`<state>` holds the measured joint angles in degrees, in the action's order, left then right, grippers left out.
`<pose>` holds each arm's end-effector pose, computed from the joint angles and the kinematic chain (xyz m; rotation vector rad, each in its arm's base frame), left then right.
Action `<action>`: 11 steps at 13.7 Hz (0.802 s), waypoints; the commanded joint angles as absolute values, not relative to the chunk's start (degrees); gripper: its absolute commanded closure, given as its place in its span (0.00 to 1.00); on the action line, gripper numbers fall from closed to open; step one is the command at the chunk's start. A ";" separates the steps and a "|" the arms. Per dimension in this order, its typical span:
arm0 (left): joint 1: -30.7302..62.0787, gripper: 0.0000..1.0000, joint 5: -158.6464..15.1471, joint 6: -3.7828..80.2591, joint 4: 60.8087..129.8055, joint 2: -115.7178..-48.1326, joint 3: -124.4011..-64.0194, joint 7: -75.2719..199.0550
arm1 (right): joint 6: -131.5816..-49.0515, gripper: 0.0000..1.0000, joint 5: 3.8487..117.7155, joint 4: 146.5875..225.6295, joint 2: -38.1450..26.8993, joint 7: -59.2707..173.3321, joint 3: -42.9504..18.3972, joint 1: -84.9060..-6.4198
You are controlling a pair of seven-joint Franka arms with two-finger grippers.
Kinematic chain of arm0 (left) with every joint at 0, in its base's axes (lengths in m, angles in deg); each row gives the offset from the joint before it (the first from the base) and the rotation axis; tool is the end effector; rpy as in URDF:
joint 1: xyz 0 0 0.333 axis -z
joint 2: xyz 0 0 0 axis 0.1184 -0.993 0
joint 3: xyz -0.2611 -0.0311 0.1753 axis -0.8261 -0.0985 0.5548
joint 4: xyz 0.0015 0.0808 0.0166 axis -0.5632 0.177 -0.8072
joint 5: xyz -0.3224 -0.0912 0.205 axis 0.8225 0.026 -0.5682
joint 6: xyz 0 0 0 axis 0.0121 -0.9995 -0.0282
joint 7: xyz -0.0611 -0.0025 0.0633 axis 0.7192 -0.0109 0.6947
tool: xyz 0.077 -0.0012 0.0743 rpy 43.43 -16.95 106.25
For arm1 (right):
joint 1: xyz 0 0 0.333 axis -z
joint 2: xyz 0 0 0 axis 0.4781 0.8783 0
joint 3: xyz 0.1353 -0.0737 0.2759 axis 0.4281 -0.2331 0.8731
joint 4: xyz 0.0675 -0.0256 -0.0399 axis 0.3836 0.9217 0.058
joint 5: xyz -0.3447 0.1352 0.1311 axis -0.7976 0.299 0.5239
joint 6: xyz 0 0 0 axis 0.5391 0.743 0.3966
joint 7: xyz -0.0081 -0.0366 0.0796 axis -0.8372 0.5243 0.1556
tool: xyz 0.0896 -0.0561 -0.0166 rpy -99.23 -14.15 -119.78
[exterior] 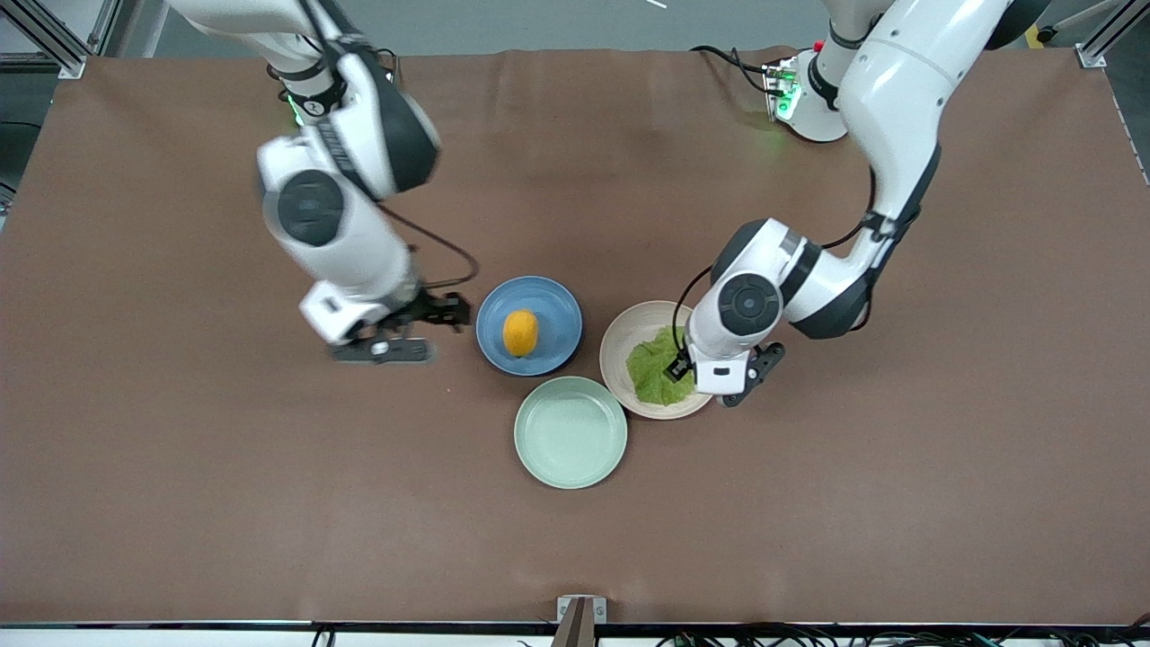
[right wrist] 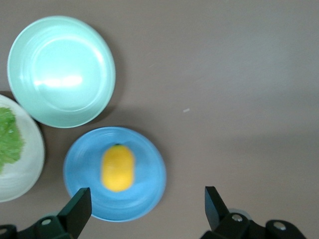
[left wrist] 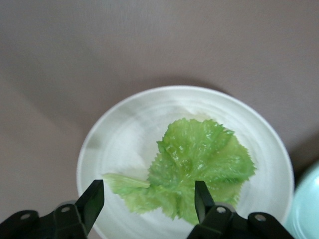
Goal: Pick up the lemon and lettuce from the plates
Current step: 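Lower the left gripper onto the lettuce while the right gripper reaches the lemon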
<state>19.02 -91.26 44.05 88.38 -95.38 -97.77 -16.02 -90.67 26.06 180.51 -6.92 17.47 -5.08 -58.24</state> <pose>0.5843 -0.3470 0.2389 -2.8270 -1.2557 0.2035 0.5691 0.3477 0.3975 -3.0974 0.1133 0.0325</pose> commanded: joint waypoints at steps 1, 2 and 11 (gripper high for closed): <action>19.63 0.25 -92.69 44.73 86.65 -96.82 -97.51 -23.66 | -95.00 0.00 26.40 180.87 -2.39 11.49 -5.77 -61.86; 19.63 0.30 -92.69 44.74 86.65 -97.34 -97.51 -25.16 | -96.50 0.00 26.40 180.87 -0.80 11.48 -5.77 -62.57; 19.81 0.86 -92.87 48.96 87.00 -99.46 -97.15 -28.69 | -105.90 0.00 27.10 183.93 7.21 11.57 -5.60 -64.51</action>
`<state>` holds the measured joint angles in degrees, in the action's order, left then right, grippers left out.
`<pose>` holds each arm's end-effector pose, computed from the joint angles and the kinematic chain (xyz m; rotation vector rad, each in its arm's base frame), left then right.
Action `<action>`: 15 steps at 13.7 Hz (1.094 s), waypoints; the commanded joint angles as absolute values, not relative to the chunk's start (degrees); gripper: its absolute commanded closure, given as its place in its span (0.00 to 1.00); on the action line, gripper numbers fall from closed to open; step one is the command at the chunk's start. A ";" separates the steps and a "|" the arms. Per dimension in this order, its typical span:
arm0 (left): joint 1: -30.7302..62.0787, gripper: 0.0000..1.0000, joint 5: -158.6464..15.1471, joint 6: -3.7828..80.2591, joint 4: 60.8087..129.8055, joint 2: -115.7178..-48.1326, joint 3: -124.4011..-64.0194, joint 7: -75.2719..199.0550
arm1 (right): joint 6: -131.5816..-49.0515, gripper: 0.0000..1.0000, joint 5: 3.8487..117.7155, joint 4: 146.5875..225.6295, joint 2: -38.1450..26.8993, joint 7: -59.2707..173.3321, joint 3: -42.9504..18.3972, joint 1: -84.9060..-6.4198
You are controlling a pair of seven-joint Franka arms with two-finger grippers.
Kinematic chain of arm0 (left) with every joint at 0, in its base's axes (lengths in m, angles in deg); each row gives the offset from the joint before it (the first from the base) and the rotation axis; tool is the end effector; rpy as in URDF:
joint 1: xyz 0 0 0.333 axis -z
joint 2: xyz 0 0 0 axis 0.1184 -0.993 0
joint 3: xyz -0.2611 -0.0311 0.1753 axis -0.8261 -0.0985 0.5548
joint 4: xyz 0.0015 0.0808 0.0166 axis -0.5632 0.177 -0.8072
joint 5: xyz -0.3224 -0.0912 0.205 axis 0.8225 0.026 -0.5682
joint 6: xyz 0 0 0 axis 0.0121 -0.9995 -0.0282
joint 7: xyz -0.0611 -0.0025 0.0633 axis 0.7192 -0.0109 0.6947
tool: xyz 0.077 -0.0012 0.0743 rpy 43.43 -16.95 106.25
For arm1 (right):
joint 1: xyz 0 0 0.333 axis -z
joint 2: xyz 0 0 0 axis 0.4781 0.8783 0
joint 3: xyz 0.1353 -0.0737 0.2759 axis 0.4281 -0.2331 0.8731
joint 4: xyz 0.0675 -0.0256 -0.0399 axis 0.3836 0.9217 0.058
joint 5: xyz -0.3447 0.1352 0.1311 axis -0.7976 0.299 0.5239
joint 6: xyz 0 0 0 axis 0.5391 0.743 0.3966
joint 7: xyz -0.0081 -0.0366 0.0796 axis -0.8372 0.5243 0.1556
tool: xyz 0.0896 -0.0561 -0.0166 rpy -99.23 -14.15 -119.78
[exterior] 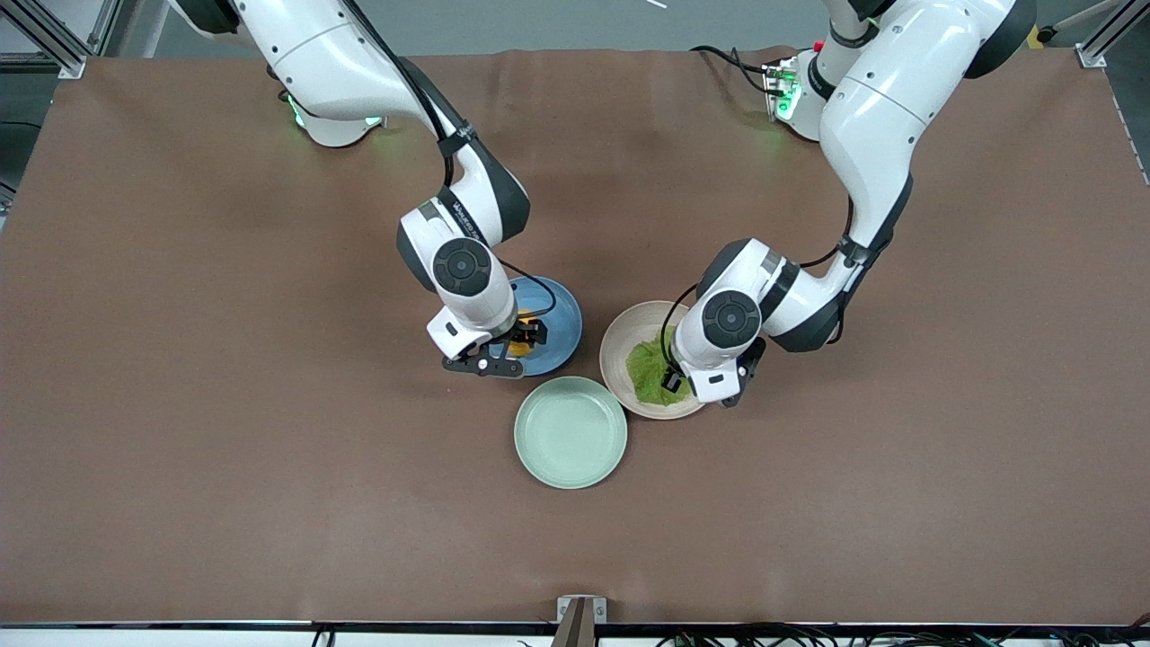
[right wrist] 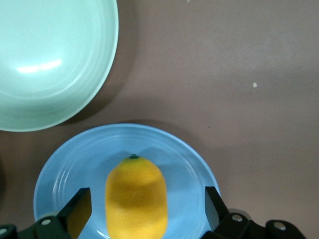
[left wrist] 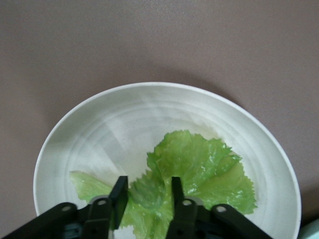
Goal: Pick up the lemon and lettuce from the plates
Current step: 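Close the left gripper on the lettuce while the right gripper grasps the lemon, then lift the lettuce with the left gripper while the right gripper lifts the lemon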
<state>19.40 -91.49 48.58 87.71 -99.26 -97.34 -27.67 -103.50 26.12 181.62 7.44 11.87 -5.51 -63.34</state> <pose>0.5882 -0.3508 0.2048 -2.6970 -1.5523 0.2066 0.5520 0.4016 0.2380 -3.1265 0.1565 0.0934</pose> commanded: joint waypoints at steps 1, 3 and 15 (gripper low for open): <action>19.81 0.94 -92.87 48.96 87.00 -99.28 -97.15 -28.51 | -106.96 0.00 27.10 184.90 7.21 11.57 -5.07 -64.86; 19.63 1.00 -93.31 48.52 86.74 -98.32 -96.98 -28.07 | -107.23 0.00 27.10 185.43 7.21 11.57 -4.11 -64.95; 0.41 0.96 -99.02 46.05 91.31 -87.41 -97.68 2.67 | -105.66 0.76 27.01 186.23 6.34 11.92 -4.01 -64.42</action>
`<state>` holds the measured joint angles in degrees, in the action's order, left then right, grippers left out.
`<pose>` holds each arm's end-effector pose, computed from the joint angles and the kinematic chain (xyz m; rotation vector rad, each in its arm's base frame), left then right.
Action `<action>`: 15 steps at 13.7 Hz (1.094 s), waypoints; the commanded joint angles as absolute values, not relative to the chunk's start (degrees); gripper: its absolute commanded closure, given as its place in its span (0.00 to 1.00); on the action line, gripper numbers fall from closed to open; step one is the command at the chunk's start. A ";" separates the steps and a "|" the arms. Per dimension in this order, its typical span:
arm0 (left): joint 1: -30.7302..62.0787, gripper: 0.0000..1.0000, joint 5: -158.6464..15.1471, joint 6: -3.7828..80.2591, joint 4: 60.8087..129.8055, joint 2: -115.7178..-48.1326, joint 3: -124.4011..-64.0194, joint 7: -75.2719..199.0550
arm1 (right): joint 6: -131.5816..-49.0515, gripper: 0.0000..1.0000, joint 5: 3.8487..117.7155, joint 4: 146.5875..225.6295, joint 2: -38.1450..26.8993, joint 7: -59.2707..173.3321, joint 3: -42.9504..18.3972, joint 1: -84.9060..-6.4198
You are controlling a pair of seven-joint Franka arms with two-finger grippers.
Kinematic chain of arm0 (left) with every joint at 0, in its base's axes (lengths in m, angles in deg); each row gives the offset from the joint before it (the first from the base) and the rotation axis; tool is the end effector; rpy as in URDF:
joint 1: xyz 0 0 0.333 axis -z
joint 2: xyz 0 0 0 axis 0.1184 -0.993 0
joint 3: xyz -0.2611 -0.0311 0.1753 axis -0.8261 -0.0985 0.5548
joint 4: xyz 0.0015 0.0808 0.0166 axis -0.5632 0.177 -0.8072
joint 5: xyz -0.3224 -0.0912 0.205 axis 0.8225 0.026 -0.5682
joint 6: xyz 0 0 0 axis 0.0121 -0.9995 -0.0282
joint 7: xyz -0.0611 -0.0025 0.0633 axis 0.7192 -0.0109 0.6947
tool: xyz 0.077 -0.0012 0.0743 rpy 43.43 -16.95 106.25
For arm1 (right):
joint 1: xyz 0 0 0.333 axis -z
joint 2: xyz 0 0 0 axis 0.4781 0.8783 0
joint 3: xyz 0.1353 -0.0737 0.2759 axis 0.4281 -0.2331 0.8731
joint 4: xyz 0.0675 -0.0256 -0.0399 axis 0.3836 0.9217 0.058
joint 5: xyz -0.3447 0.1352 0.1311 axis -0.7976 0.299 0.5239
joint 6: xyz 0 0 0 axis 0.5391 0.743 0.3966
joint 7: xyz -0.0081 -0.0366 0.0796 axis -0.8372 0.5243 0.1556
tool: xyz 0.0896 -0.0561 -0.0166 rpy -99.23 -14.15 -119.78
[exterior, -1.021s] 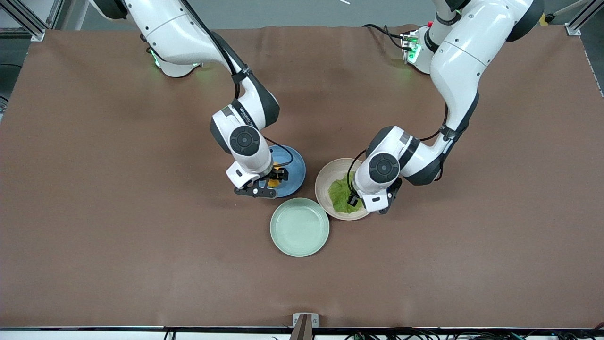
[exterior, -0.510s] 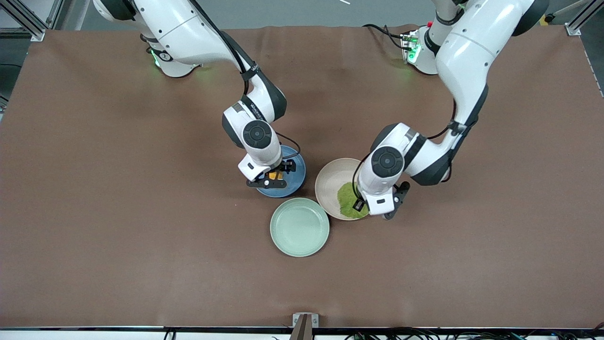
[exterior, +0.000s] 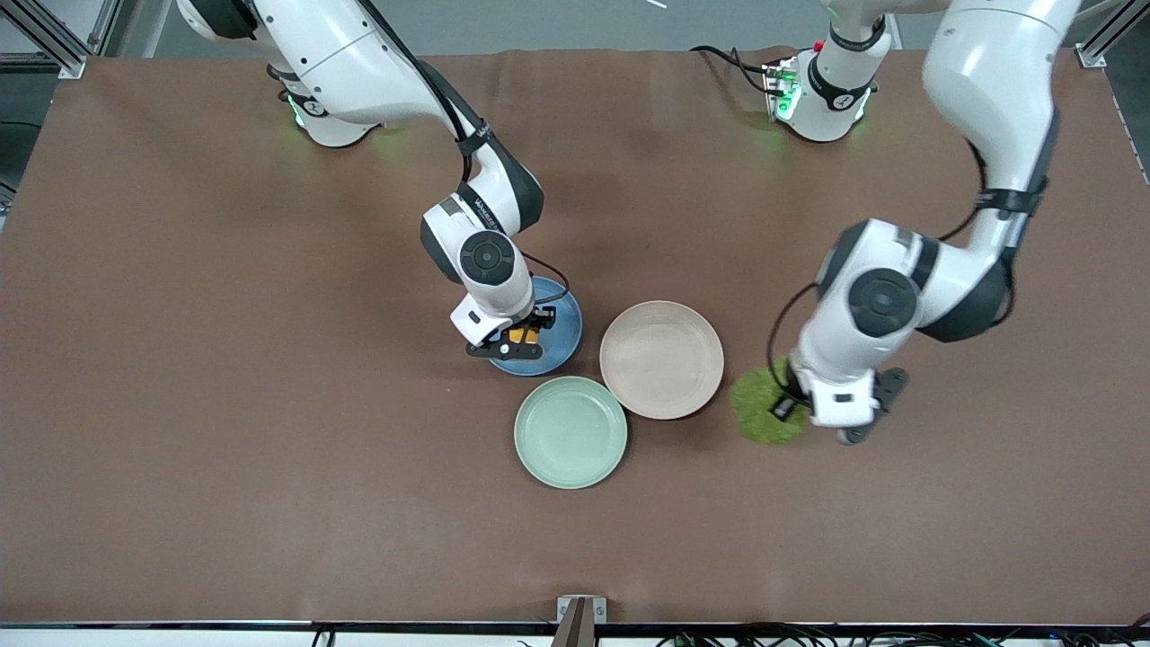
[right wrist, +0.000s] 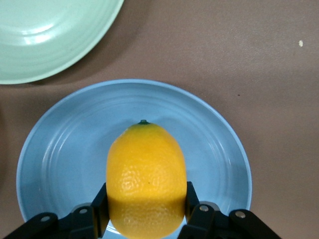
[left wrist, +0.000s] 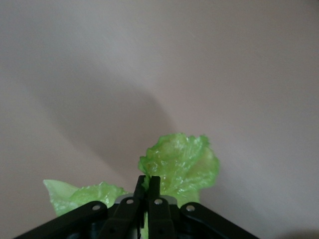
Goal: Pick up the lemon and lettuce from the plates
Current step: 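Lift the lettuce with the left gripper while the right gripper lifts the lemon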
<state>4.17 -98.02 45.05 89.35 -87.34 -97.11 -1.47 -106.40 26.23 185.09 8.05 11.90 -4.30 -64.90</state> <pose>0.6616 -0.1753 0.3227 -2.8776 -1.1848 -0.1030 0.5214 0.4179 0.2098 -3.1320 0.0911 0.1313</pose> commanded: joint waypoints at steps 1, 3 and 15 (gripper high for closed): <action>-1.27 0.96 -99.02 46.23 91.39 -88.64 -97.68 4.08 | -103.04 0.77 27.01 185.88 4.94 12.36 -4.01 -64.34; -3.38 0.95 -99.02 46.32 91.48 -90.48 -97.68 6.98 | -93.92 0.77 26.92 185.61 -1.72 12.45 -4.28 -63.38; -8.66 0.00 -99.02 43.68 88.85 -80.49 -97.24 26.11 | -72.59 0.77 25.44 186.22 -19.08 58.22 -4.45 -25.07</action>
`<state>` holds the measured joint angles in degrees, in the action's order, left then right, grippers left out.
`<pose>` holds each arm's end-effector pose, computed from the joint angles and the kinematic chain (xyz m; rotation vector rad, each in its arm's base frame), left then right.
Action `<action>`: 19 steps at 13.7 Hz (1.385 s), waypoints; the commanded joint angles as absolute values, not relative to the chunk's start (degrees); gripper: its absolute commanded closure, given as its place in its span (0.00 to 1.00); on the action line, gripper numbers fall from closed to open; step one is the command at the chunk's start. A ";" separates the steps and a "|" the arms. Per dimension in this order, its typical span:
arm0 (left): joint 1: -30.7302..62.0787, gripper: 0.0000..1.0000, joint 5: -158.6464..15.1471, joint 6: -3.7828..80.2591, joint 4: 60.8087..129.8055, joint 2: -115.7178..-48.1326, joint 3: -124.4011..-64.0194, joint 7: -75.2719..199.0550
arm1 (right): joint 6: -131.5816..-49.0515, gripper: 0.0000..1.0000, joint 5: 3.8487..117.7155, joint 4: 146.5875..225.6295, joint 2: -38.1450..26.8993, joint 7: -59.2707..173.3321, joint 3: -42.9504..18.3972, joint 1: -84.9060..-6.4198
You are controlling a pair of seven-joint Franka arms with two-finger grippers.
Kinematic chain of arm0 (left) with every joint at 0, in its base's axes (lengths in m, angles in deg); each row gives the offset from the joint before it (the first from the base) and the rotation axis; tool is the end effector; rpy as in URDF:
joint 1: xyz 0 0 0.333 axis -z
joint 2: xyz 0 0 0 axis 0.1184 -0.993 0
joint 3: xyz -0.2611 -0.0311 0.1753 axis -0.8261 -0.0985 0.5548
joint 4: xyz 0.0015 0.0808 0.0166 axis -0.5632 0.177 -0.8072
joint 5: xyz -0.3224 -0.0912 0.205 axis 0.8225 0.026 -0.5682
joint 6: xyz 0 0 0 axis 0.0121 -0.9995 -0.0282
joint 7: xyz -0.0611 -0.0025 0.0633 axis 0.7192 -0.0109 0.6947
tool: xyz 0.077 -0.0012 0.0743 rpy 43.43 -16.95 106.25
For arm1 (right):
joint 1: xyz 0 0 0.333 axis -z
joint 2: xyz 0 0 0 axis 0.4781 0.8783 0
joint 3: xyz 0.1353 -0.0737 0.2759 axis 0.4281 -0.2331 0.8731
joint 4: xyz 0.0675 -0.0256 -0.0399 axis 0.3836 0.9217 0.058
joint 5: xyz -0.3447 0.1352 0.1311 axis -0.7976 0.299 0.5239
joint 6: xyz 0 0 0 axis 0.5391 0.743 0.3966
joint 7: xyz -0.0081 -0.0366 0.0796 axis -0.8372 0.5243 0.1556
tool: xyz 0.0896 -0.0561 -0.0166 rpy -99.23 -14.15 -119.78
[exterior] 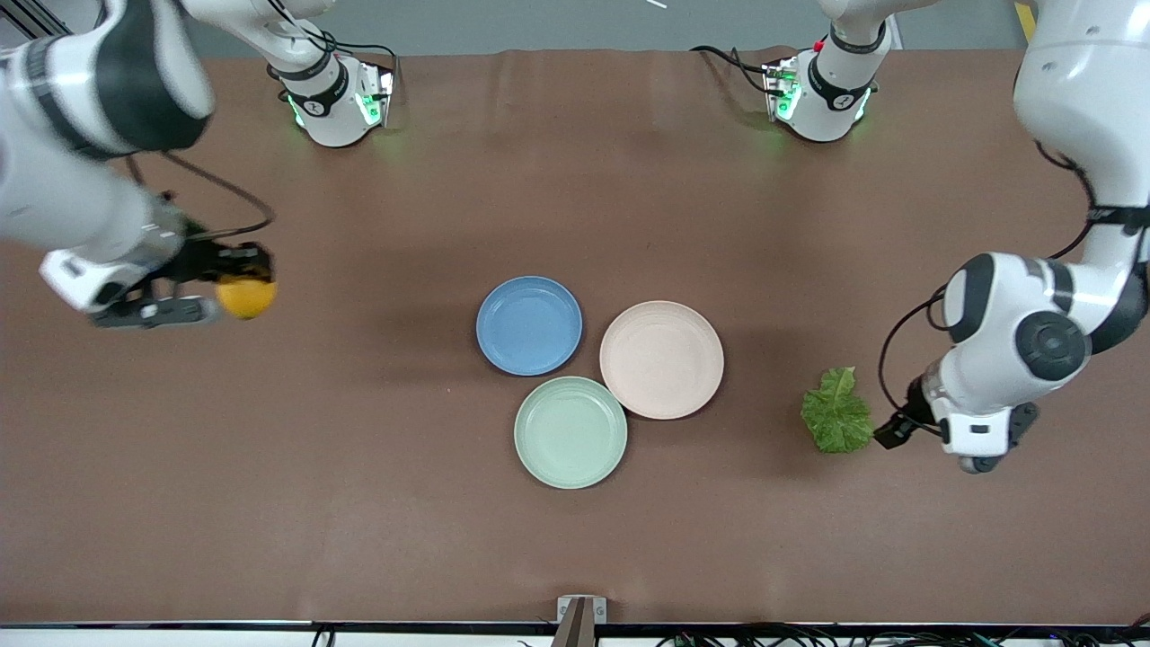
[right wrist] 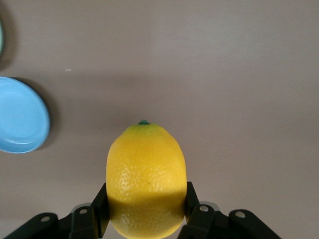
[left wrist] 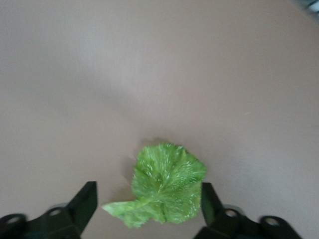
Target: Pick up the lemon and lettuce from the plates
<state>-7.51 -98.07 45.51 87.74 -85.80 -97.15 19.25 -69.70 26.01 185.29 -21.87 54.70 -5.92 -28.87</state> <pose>0.6907 -0.0365 0.3540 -2.9547 -0.9605 -0.1794 0.5810 0.0157 0.4934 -3.0854 -0.0955 0.2830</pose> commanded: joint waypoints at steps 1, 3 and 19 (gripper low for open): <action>-10.41 0.00 -98.67 43.42 88.93 -78.39 -97.59 31.81 | -73.48 0.77 24.21 186.23 -17.59 58.24 -4.45 -24.09; -12.01 0.00 -98.06 38.79 88.76 -74.08 -97.77 43.94 | -76.36 0.77 23.76 187.62 -15.21 58.24 -4.46 -22.95; 10.58 0.00 -81.01 9.75 95.95 -45.24 -78.96 59.90 | -110.93 0.70 21.83 203.19 -0.70 57.62 -4.54 -20.48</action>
<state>8.64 -82.14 7.22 88.54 -51.51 -81.29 58.56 -110.03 22.81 202.49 -1.19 58.48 -5.52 -21.51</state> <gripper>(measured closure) 0.000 0.396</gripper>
